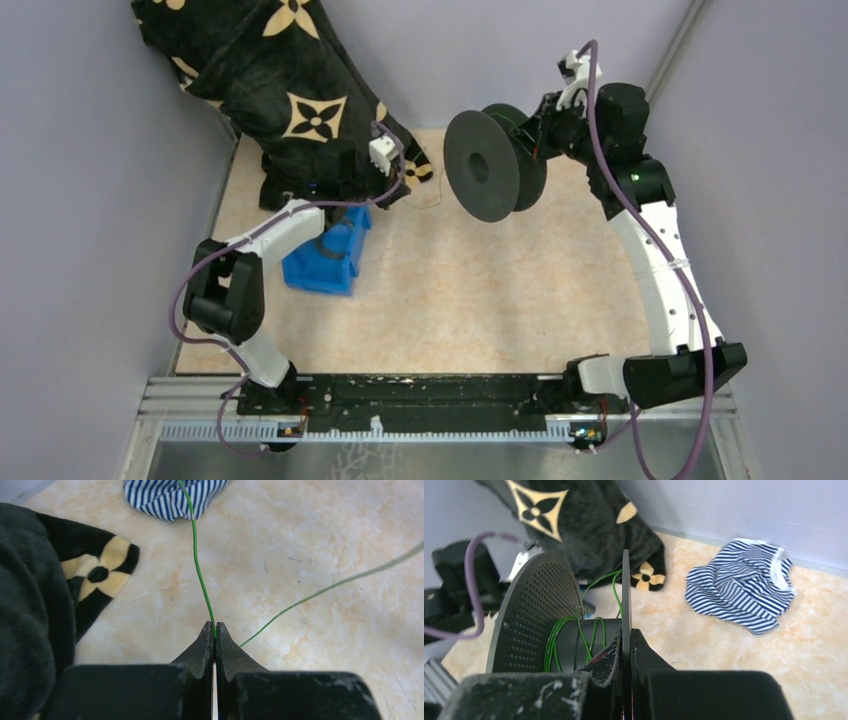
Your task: Wrap the cables
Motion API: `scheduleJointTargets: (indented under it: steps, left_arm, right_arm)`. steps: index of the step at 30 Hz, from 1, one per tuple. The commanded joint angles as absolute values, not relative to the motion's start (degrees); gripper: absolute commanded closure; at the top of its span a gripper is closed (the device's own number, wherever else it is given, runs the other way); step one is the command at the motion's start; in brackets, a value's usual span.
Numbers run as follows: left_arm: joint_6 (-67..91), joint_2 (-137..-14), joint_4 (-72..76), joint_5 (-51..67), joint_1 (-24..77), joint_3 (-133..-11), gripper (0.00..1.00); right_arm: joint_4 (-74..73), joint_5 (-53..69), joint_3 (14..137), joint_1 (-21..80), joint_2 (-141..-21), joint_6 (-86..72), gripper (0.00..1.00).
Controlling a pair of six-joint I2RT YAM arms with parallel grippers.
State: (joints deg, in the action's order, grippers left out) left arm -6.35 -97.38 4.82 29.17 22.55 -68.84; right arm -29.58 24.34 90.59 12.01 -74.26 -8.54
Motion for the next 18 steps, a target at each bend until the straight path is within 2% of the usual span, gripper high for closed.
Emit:
scheduleJointTargets:
  steps: [1, 8, 18]
  left_arm:
    - [-12.27, -95.09, 6.62, 31.32, 25.84, -66.14, 1.00]
    - [-19.41, -95.80, 1.89, 28.53, 31.81, -65.50, 1.00]
    - [-30.57, -93.54, -0.08, 23.03, 41.58, -61.51, 1.00]
  right_arm:
    - [-22.98, 18.83, 94.59, 9.74, -74.08, -15.70, 1.00]
    - [-22.21, 16.56, 93.95, 7.54, -75.66, -20.76, 1.00]
    - [-19.24, 3.46, 92.66, 5.78, -77.80, -18.00, 1.00]
